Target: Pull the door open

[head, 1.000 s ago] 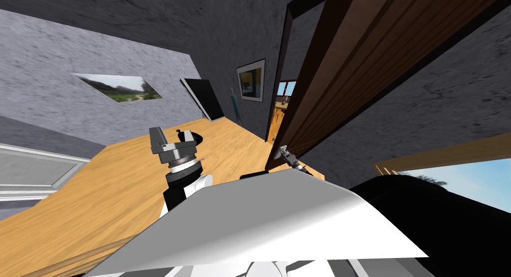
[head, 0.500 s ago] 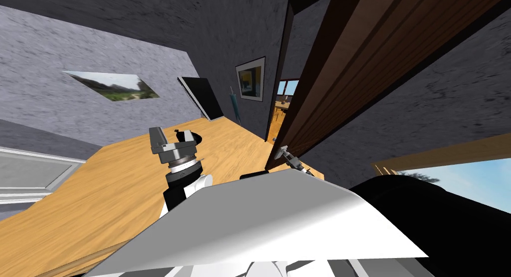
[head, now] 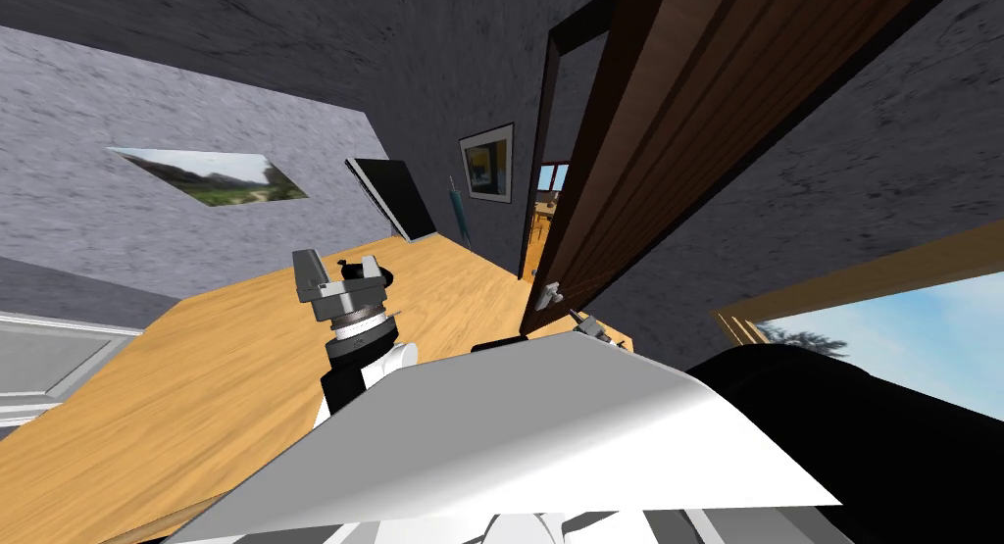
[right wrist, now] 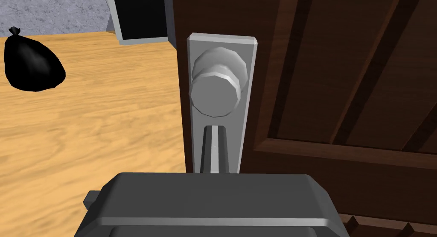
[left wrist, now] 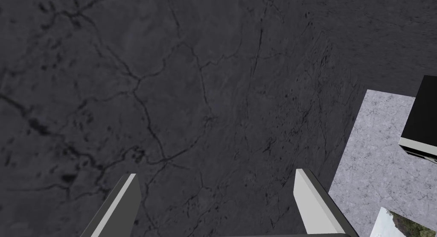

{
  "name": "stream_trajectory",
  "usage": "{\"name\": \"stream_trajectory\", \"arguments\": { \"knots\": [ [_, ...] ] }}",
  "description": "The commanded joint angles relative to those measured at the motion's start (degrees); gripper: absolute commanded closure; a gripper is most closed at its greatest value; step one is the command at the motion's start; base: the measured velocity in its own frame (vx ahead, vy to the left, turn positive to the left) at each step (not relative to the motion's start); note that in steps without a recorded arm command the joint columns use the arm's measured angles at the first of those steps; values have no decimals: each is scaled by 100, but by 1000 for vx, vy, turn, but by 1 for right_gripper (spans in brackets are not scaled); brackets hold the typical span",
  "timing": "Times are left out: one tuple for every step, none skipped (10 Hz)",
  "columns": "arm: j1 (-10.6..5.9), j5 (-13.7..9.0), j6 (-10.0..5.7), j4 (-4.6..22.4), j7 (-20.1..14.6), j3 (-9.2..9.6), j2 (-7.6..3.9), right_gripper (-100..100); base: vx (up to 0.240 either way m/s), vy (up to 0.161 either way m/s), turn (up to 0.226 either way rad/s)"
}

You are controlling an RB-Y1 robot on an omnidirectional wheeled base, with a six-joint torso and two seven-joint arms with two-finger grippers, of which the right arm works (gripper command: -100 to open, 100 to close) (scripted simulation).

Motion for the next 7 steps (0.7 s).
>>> {"name": "stream_trajectory", "arguments": {
  "knots": [
    [180, -60, -195, 62, -57, -63, -17, -100, 31, 43, -180],
    [298, -93, -334, 121, -94, -100, -33, -100, 25, 58, -131],
    [407, -124, -461, 180, -124, -138, -47, -100, 5, 76, -80],
    [495, -150, -563, 232, -144, -169, -57, -100, -33, 86, -84],
    [560, -169, -638, 273, -155, -194, -63, -100, -98, 65, -68],
    [457, -134, -596, 332, -154, -148, -19, -100, -49, 26, -17],
    [429, -194, -583, 392, -213, -206, -32, -100, 52, 113, 119]
  ]
}}
